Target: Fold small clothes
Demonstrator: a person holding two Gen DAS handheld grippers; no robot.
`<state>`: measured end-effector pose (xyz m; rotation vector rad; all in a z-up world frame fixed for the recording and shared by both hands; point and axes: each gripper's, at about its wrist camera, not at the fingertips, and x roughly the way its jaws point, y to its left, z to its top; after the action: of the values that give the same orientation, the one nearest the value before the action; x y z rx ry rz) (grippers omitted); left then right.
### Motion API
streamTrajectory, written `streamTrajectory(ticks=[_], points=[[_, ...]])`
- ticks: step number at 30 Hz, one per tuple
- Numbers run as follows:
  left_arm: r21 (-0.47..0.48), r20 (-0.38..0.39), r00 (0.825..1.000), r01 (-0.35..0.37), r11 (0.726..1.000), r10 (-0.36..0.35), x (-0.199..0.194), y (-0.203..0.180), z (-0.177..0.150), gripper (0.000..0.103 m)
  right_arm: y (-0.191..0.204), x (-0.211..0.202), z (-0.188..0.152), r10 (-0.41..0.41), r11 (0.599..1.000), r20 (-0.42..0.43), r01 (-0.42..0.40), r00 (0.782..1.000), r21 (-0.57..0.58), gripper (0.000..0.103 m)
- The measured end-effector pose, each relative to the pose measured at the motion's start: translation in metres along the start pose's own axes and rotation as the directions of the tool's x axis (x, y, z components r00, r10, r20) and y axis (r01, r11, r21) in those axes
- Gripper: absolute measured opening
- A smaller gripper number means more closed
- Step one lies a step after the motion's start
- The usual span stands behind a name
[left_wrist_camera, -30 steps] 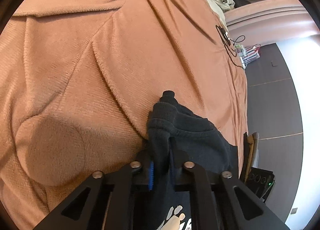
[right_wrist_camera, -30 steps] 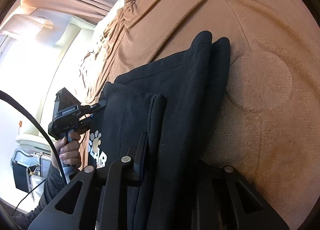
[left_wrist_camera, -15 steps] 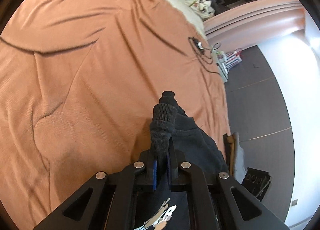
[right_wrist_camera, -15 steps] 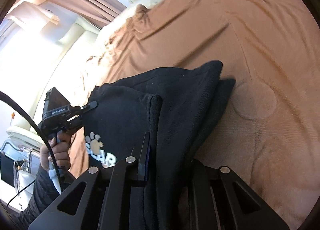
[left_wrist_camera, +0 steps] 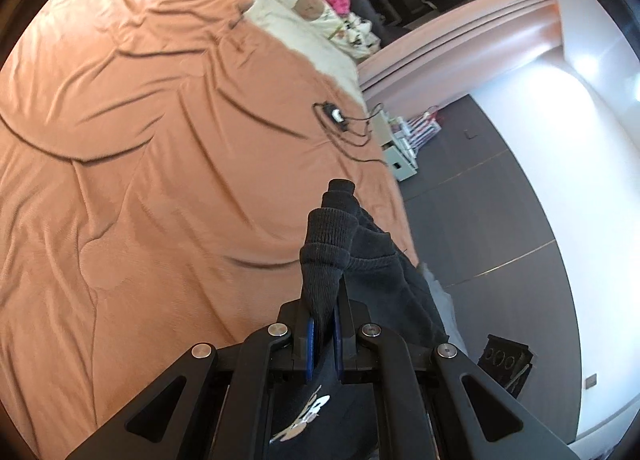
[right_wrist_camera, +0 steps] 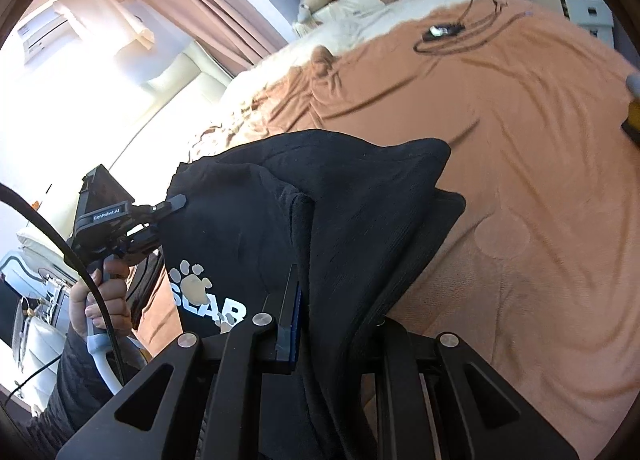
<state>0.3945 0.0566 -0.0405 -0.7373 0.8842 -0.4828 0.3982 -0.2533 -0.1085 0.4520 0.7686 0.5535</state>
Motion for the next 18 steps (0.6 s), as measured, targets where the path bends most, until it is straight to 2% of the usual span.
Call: streamTrajectory(ticks=[9,18], points=[[0.093,0.045,0.996,0.076,0.993,-0.080,-0.033,-0.073,-0.019,0.007,0.026,-0.096,-0.029,-0.013,0.998,0.124,0.020,0.992,-0.059,0.011],[0.186,0.042,0.986,0.153,0.971,-0.163,-0.043,-0.151,-0.047,0.007,0.047,-0.205,-0.063,-0.069,0.991,0.271,0.098,0.960,-0.095,0.011]])
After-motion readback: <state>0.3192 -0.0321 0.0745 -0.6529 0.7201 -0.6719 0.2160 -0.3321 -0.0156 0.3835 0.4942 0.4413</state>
